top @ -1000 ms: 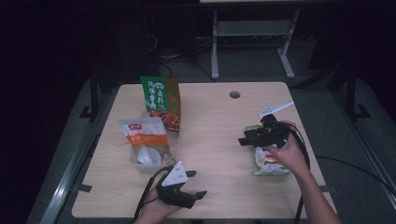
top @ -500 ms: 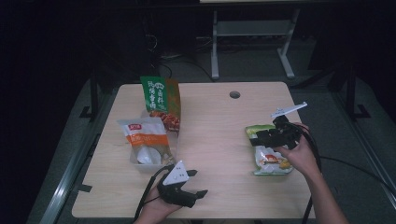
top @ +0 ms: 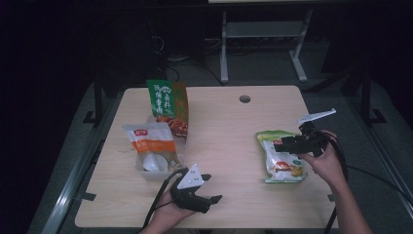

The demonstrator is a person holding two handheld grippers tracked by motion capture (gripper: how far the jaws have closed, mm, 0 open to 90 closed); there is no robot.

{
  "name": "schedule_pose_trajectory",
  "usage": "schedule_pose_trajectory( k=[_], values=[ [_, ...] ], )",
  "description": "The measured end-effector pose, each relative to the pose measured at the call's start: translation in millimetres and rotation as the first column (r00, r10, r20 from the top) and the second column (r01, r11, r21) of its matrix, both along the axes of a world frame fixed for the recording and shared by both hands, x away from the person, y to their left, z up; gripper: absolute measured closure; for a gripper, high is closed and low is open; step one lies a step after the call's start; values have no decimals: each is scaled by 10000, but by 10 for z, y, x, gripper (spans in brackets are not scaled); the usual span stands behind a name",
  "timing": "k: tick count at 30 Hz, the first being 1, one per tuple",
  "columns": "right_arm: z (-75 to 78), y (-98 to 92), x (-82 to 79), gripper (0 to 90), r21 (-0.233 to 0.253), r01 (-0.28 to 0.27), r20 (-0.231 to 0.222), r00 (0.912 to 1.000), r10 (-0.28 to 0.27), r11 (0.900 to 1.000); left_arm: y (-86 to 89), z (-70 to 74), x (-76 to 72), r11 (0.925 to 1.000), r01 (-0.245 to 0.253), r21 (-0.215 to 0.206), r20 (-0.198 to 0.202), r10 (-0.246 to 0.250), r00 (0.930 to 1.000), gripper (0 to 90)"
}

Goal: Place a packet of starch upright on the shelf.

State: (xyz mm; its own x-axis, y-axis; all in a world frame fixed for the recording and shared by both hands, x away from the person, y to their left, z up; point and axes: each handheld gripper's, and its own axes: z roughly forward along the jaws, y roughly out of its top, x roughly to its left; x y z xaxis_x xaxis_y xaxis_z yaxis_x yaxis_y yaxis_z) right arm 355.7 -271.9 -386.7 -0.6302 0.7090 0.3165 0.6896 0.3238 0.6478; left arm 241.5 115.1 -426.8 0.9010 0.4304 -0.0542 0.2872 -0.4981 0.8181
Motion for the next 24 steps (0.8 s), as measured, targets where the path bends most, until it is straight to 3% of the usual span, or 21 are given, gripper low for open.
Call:
schedule_pose_trajectory(
  k=[7, 14, 16, 24],
  values=[
    [-145, -200, 25, 421, -282, 608, -288, 9977, -616, 9978, -140, 26, 91, 10000, 87, 22, -132, -86, 9999, 264],
    [-331, -409, 36, 418, -650, 1301, -684, 9885, -1345, 9894, -300, 41, 157, 9997, 235, 42, -243, -234, 9994, 265],
    [-370, -464, 46, 422, -453, 1428, -629, 9874, -1455, 9887, -352, 51, 173, 9996, 297, 38, -228, -296, 9993, 265],
    [-384, -576, 33, 413, -576, 1845, -615, 9803, -1879, 9811, -504, 54, 204, 9986, 522, 121, -241, -519, 9984, 265]
  ],
)
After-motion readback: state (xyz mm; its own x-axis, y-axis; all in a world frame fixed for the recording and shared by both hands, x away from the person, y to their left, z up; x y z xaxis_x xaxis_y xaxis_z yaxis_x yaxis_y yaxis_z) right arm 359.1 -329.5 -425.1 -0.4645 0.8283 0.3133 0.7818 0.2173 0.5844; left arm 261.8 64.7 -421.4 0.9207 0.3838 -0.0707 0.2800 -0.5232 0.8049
